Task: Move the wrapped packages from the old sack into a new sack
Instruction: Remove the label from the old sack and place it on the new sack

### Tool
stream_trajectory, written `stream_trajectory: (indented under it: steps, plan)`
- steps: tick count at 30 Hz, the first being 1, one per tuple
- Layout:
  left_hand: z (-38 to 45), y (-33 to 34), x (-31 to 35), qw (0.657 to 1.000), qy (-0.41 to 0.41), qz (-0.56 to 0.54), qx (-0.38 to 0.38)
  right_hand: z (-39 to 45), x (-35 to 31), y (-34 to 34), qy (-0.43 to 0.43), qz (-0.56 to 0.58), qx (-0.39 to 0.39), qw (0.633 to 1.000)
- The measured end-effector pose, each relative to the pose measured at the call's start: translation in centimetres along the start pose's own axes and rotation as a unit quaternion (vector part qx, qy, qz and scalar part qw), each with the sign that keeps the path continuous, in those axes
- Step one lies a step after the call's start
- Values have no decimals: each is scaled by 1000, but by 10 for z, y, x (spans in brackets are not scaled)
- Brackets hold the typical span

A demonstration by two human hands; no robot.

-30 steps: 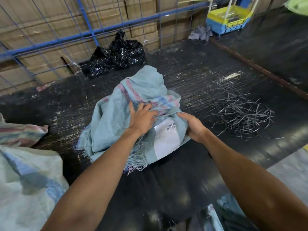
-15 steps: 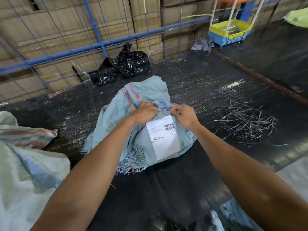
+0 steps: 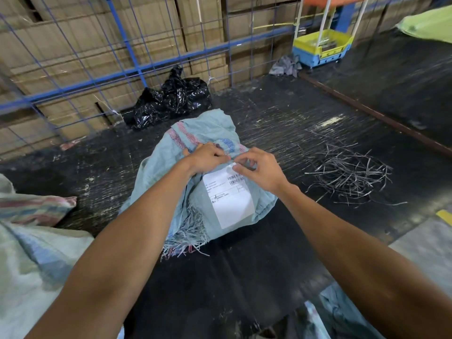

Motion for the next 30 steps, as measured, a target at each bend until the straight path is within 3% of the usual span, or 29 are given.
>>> stream_trajectory:
  steps: [4, 8, 15, 18, 26, 30]
  plan:
    - [1, -6, 5, 1000, 3, -8, 11, 3, 2, -2, 15, -44, 13, 999]
    - [1, -8, 8, 999, -7, 12, 39, 2, -4, -2, -16, -62, 33, 997]
    - [9, -14, -1, 994, 7, -49, 94, -12, -12, 1, -112, -59, 39, 991]
    - [13, -11, -2, 994, 10, -73, 84, -12, -15, 1, -126, -64, 40, 989]
    - [10, -13, 4, 995, 11, -84, 57, 2, -22, -2, -25, -53, 7, 998]
    - [10, -9, 1, 997, -12, -64, 41, 9, -21, 2, -43, -68, -25, 996]
Point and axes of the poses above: each hand's wrist, its own z-axis towards the middle knuckle, its own y-axis out of the palm, x = y × z, the point moved 4 cm from there along z, towards the middle knuckle, and after that the axes turned 11 degrees about z, right-handed, at the moved point
